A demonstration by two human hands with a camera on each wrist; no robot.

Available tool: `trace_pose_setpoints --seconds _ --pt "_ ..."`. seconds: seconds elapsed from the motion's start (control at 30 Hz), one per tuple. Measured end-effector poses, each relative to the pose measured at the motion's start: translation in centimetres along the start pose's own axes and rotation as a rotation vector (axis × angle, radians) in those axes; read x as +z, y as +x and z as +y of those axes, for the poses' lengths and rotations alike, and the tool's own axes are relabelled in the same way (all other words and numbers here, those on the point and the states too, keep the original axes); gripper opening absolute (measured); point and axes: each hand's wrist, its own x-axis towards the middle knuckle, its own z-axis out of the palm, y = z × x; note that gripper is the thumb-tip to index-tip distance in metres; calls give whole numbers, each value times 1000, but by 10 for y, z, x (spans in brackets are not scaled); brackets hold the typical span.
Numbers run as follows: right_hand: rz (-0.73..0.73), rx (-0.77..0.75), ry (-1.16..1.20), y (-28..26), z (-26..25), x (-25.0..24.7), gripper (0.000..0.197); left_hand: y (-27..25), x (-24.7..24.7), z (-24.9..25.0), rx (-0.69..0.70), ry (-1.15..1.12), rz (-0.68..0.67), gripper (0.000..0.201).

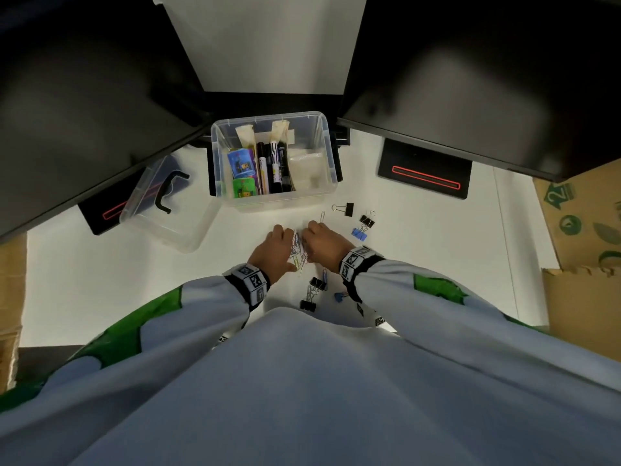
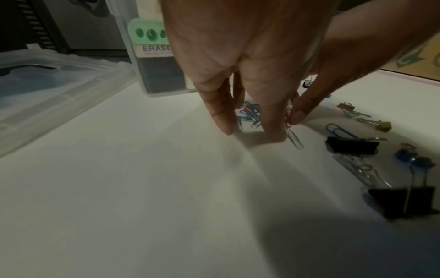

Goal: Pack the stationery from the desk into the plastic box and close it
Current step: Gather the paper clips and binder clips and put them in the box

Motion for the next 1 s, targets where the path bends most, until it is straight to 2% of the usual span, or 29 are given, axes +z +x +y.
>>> trace_pose_setpoints --seconds 0.07,0.2,0.37,0.47,0.57,0.7,0.77,0.83,0.9,1.0 --pt "-7 -25 -14 1 2 1 41 4 -1 -2 18 -14 7 57" --pt "-26 -47 -56 1 6 0 27 15 -9 -6 65 45 -4 23" --pt "-41 -23 4 -2 8 -17 18 19 -19 -5 95 182 -32 22" --pt "-12 -2 145 -13 13 -39 13 15 -34 -4 95 95 -27 18" --pt "98 -9 334 -30 15 -67 8 3 -62 2 149 -46 23 16" --pt "313 62 544 -50 10 -116 3 -15 -109 14 262 -233 229 5" --pt "455 98 582 -45 8 -138 2 -10 -132 20 231 -282 341 3" --pt "534 165 510 -28 10 -156 5 3 -151 26 172 -336 416 4" --pt "487 243 382 -4 15 -164 8 20 -165 31 110 -338 407 9" --pt "332 300 233 25 20 -165 15 43 -172 42 50 -228 308 14"
